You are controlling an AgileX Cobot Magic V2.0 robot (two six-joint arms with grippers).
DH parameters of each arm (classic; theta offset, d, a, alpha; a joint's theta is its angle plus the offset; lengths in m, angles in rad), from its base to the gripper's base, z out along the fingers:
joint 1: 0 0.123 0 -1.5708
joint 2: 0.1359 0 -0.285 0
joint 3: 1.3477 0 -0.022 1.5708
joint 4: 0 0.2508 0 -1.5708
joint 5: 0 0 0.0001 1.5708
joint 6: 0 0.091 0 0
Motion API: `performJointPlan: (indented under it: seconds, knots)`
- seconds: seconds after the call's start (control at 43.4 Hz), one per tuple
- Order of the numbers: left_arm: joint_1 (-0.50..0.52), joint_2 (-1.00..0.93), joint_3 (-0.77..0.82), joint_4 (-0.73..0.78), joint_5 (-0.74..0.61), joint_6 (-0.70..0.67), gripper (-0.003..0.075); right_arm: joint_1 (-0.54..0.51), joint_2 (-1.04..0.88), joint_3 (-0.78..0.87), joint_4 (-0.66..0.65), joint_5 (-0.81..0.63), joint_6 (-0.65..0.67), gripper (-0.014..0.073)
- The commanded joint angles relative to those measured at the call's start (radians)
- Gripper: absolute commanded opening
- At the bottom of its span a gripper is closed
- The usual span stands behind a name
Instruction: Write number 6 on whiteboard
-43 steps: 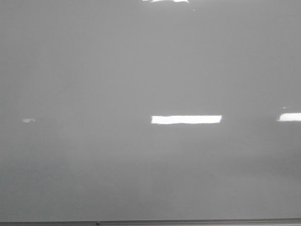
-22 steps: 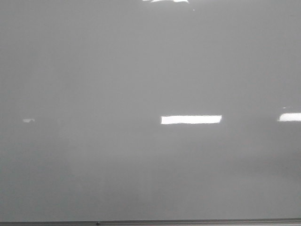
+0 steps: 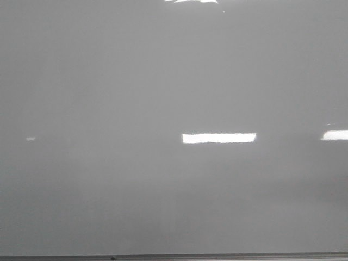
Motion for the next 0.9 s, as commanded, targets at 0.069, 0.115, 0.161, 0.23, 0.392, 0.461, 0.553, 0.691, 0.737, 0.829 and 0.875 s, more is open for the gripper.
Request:
performJointPlan:
  seconds: [0.069,0.115,0.161,0.23,0.392,0.461,0.553,0.691,0.737,0.829,0.875]
  knots:
    - [-0.007,-0.013,0.005,0.002,-0.108,-0.004,-0.002,-0.002,-0.017,-0.016,-0.005,-0.118,-0.002,-0.0069]
    - [-0.007,-0.013,0.005,0.002,-0.129,-0.004,-0.002,-0.002,-0.017,-0.016,-0.005,-0.13,-0.002,-0.0069]
    - [-0.007,-0.013,0.005,-0.003,-0.164,-0.004,-0.002,-0.002,-0.017,-0.017,-0.005,-0.176,-0.002,-0.0069]
    - [-0.007,-0.013,0.001,-0.003,-0.267,-0.004,-0.002,-0.002,-0.017,-0.033,-0.005,-0.225,-0.002,-0.0069]
    - [-0.007,-0.003,-0.119,-0.025,-0.245,-0.004,-0.002,-0.002,-0.013,-0.18,-0.005,-0.14,-0.002,-0.0069]
    - [-0.007,0.025,-0.197,-0.025,-0.164,-0.004,-0.002,-0.002,0.009,-0.259,-0.005,-0.074,-0.002,-0.0069]
    - [-0.007,0.099,-0.297,-0.015,-0.053,-0.004,-0.002,-0.002,0.076,-0.364,-0.005,0.009,-0.002,-0.0067]
    - [-0.007,0.226,-0.392,-0.015,0.03,-0.004,-0.002,-0.002,0.217,-0.48,-0.005,0.099,-0.002,-0.0067]
    - [-0.007,0.266,-0.409,-0.015,0.042,-0.004,-0.002,-0.002,0.259,-0.502,-0.005,0.107,-0.002,-0.0067]
    - [-0.007,0.31,-0.423,-0.015,0.039,-0.004,-0.002,-0.002,0.325,-0.524,-0.005,0.106,-0.002,-0.0067]
    - [-0.007,0.318,-0.423,-0.015,0.039,-0.004,-0.002,-0.002,0.349,-0.525,-0.005,0.093,-0.002,-0.0067]
